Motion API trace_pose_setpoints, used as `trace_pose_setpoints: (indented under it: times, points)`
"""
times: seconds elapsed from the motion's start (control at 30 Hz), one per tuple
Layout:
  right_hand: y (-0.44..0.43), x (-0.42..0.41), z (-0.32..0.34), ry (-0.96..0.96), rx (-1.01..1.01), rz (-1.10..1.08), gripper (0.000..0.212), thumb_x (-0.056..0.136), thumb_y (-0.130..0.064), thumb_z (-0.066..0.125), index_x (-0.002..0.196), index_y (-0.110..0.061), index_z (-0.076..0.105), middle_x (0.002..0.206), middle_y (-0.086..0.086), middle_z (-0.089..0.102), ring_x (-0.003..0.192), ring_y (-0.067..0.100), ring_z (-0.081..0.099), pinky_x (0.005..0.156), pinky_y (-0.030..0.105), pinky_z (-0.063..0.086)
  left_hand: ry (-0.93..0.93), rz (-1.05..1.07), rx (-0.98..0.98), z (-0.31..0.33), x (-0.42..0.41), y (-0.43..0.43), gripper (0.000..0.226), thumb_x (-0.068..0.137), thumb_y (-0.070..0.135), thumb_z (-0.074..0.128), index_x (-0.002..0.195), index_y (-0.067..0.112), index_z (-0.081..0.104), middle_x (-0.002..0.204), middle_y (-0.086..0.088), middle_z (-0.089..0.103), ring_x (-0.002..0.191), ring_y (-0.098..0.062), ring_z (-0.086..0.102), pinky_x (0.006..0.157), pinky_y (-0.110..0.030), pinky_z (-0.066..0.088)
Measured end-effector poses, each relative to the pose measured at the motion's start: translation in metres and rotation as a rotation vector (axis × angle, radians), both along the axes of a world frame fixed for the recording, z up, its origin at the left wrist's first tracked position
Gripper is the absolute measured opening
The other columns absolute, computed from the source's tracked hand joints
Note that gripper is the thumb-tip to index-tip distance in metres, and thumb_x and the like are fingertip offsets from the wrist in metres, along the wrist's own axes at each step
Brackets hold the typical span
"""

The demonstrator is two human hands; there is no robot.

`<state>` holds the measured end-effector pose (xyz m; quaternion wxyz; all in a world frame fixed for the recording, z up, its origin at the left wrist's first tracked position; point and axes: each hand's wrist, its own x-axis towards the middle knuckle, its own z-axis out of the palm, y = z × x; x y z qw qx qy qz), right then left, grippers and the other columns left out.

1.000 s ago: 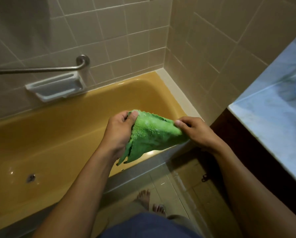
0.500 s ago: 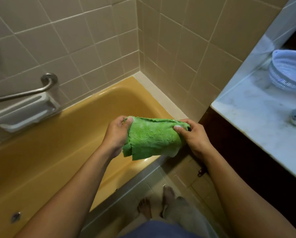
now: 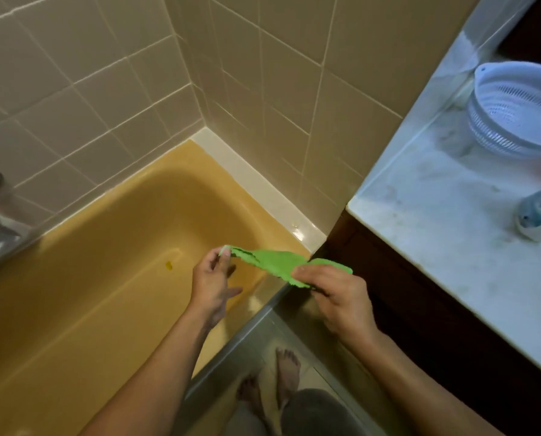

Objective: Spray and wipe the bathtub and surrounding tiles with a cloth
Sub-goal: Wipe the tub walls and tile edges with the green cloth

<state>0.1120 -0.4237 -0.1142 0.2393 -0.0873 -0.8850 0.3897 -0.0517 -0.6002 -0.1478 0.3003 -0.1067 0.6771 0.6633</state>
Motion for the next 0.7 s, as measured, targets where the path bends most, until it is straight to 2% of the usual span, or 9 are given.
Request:
trace_pose_setpoints:
  times: [0.07, 0.13, 0.2, 0.33, 0.43, 0.5, 0.6, 0.7]
  points:
    - [-0.003, 0.001, -0.011, 0.099, 0.158, 0.118, 0.029, 0.087, 0.004, 0.07, 0.109, -0.013, 0.079, 0.113, -0.002, 0.075, 0.102, 0.014, 0.072, 0.086, 0.034, 0.057, -0.276, 0.081, 0.259, -0.009, 0.002, 0.016, 0.017, 0.107, 0.03, 0.049, 0.103, 0.019, 0.061, 0.118, -0.007, 0.072, 0.101, -0.033, 0.067, 0.076, -0.061, 0.058]
    - [-0.001, 0.004, -0.023, 0.097, 0.173, 0.145, 0.032, 0.084, 0.005, 0.075, 0.11, -0.013, 0.079, 0.114, -0.001, 0.075, 0.101, 0.015, 0.072, 0.082, 0.034, 0.057, -0.324, 0.108, 0.332, -0.012, -0.001, 0.029, 0.019, 0.107, 0.028, 0.048, 0.104, 0.016, 0.062, 0.125, -0.017, 0.07, 0.099, -0.034, 0.063, 0.079, -0.058, 0.059]
    - [0.006, 0.011, -0.034, 0.061, 0.102, 0.096, 0.031, 0.082, 0.005, 0.077, 0.107, -0.013, 0.08, 0.113, -0.003, 0.075, 0.102, 0.01, 0.071, 0.083, 0.033, 0.059, -0.268, 0.089, 0.295, -0.013, -0.003, 0.037, 0.019, 0.107, 0.026, 0.049, 0.105, 0.014, 0.063, 0.125, -0.019, 0.07, 0.1, -0.034, 0.065, 0.082, -0.051, 0.06]
    - [0.025, 0.018, -0.045, -0.148, -0.254, -0.184, 0.043, 0.08, 0.007, 0.078, 0.105, -0.027, 0.077, 0.104, -0.019, 0.074, 0.096, -0.004, 0.07, 0.082, 0.027, 0.06, -0.083, 0.025, 0.055, -0.021, -0.01, 0.042, 0.015, 0.104, 0.018, 0.058, 0.108, 0.008, 0.069, 0.108, -0.012, 0.076, 0.103, -0.034, 0.073, 0.093, -0.045, 0.059]
    - [0.043, 0.007, -0.061, -0.331, -0.46, -0.346, 0.039, 0.084, -0.003, 0.078, 0.099, -0.039, 0.076, 0.094, -0.019, 0.076, 0.09, 0.0, 0.072, 0.079, 0.033, 0.061, 0.067, -0.077, -0.1, -0.031, -0.026, 0.041, 0.015, 0.099, 0.016, 0.066, 0.108, 0.007, 0.074, 0.101, -0.012, 0.077, 0.095, -0.03, 0.075, 0.088, -0.039, 0.062]
    - [0.054, -0.006, -0.075, -0.398, -0.571, -0.414, 0.032, 0.085, -0.01, 0.078, 0.096, -0.04, 0.077, 0.091, -0.016, 0.077, 0.087, 0.002, 0.072, 0.081, 0.037, 0.062, 0.121, -0.138, -0.15, -0.039, -0.039, 0.045, 0.012, 0.098, 0.014, 0.068, 0.103, 0.008, 0.076, 0.097, -0.011, 0.078, 0.09, -0.025, 0.076, 0.082, -0.032, 0.063]
    - [0.066, -0.025, -0.097, -0.458, -0.596, -0.472, 0.031, 0.084, -0.015, 0.081, 0.089, -0.045, 0.076, 0.085, -0.018, 0.077, 0.083, 0.003, 0.072, 0.081, 0.039, 0.062, 0.162, -0.2, -0.223, -0.058, -0.061, 0.052, 0.012, 0.098, 0.01, 0.067, 0.101, 0.002, 0.076, 0.081, -0.014, 0.073, 0.078, -0.021, 0.075, 0.075, -0.029, 0.064]
    - [0.069, -0.039, -0.12, -0.503, -0.561, -0.426, 0.024, 0.086, -0.018, 0.079, 0.091, -0.042, 0.077, 0.09, -0.015, 0.077, 0.085, 0.004, 0.072, 0.081, 0.039, 0.062, 0.176, -0.29, -0.216, -0.08, -0.076, 0.056, 0.008, 0.097, 0.008, 0.068, 0.096, 0.007, 0.076, 0.075, -0.008, 0.075, 0.085, -0.027, 0.077, 0.076, -0.028, 0.063]
